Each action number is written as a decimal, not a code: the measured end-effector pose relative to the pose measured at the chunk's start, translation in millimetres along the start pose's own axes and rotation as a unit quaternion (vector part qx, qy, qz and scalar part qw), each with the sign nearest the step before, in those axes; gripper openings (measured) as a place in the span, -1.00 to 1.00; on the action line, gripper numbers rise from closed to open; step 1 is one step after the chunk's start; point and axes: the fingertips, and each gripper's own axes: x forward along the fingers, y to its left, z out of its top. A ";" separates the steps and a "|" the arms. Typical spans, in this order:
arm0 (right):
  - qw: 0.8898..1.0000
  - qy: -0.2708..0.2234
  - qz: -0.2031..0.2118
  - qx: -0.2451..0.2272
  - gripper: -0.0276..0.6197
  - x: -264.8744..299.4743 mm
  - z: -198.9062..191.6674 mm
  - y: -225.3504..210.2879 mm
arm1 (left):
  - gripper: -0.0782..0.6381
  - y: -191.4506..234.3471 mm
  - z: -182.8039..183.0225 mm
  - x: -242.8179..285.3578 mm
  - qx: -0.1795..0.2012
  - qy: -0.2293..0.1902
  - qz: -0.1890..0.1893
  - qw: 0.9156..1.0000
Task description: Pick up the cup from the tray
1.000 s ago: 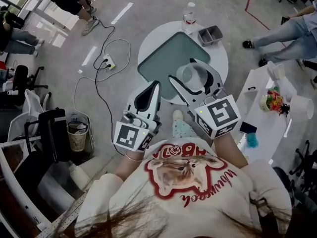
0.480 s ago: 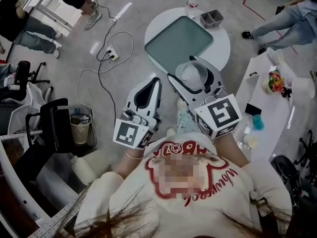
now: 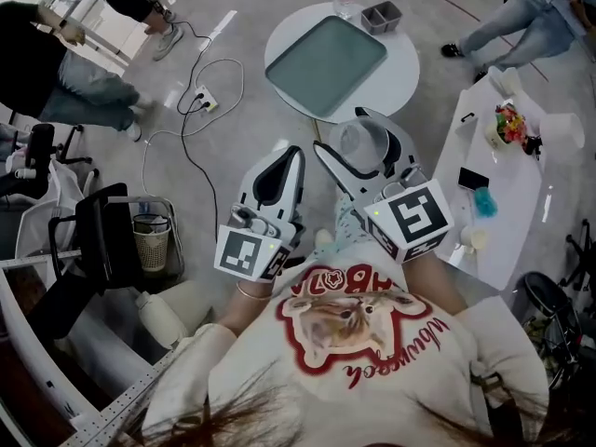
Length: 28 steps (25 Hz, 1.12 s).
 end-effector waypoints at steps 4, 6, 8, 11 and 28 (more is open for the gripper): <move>1.000 0.002 -0.009 -0.002 0.09 -16.5 -2.0 -1.3 | -0.74 -16.8 -0.4 -2.1 0.000 0.001 -0.009 1.000; 1.000 0.000 -0.010 -0.003 0.09 -24.8 -2.8 -0.7 | -0.74 -24.5 -0.4 -4.4 0.002 -0.001 -0.011 1.000; 1.000 -0.004 -0.010 -0.003 0.09 -33.3 -2.3 0.3 | -0.74 -32.3 0.7 -6.5 0.005 -0.003 -0.010 1.000; 1.000 -0.007 -0.007 -0.005 0.09 -44.6 -1.0 1.2 | -0.74 -44.3 2.0 -8.5 0.011 -0.006 -0.008 1.000; 1.000 0.010 0.015 -0.019 0.09 -177.5 -23.5 -6.5 | -0.74 -171.9 -4.9 -29.8 0.016 -0.018 0.033 0.999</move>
